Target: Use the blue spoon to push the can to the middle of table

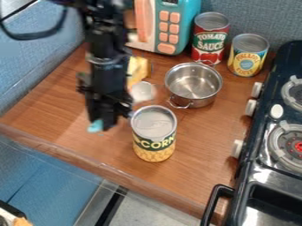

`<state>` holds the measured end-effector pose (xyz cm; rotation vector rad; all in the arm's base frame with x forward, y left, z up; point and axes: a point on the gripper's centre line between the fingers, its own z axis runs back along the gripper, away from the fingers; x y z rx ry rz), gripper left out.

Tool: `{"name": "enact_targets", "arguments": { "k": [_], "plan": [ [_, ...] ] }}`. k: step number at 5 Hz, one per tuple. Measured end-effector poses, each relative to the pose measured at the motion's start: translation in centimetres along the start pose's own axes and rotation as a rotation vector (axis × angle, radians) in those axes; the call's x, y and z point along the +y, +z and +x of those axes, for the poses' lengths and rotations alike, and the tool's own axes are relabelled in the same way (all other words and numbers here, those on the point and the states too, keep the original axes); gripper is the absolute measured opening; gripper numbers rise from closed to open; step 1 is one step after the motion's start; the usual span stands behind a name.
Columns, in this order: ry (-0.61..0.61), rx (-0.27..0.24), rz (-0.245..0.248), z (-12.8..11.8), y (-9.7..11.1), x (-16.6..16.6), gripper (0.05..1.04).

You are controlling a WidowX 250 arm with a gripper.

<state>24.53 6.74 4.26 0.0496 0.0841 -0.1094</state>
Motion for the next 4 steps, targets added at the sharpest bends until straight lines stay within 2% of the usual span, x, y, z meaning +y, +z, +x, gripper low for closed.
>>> {"name": "enact_targets", "arguments": {
  "k": [2,3,4],
  "plan": [
    [0.063,0.002,0.004,0.3,-2.4,1.7,0.323],
    [0.043,0.0,0.023,1.4,-4.3,0.9,0.323],
    [0.06,-0.019,0.038,2.0,-4.6,0.8,0.414]
  ]
}}
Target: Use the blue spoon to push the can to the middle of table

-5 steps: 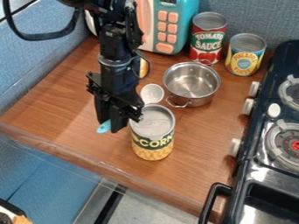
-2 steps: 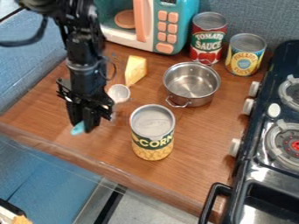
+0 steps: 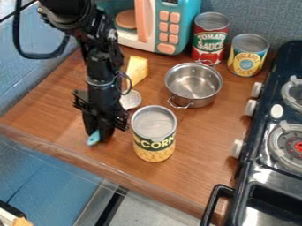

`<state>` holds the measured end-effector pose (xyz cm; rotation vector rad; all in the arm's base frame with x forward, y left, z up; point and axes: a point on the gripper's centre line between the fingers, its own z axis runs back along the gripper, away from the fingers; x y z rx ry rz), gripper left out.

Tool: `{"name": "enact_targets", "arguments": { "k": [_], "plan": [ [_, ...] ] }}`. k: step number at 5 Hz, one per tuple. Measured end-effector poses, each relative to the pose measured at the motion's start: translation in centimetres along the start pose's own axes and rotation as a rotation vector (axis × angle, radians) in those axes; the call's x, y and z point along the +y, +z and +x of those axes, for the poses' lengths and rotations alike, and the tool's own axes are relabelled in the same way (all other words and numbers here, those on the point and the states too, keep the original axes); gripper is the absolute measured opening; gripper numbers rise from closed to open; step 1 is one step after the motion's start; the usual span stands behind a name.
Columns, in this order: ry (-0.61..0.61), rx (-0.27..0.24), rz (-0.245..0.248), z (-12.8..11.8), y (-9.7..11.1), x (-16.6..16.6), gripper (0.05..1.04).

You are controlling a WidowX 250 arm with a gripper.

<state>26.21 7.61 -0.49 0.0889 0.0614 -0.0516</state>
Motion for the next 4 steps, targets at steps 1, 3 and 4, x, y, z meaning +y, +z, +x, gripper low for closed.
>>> {"name": "enact_targets", "arguments": {
  "k": [1,3,4],
  "plan": [
    [0.008,-0.003,0.0,-0.1,0.0,0.0,0.677],
    [0.037,-0.082,-0.006,-0.7,4.2,0.5,1.005],
    [0.061,-0.119,-0.021,-1.0,5.7,1.3,1.0]
  ]
}}
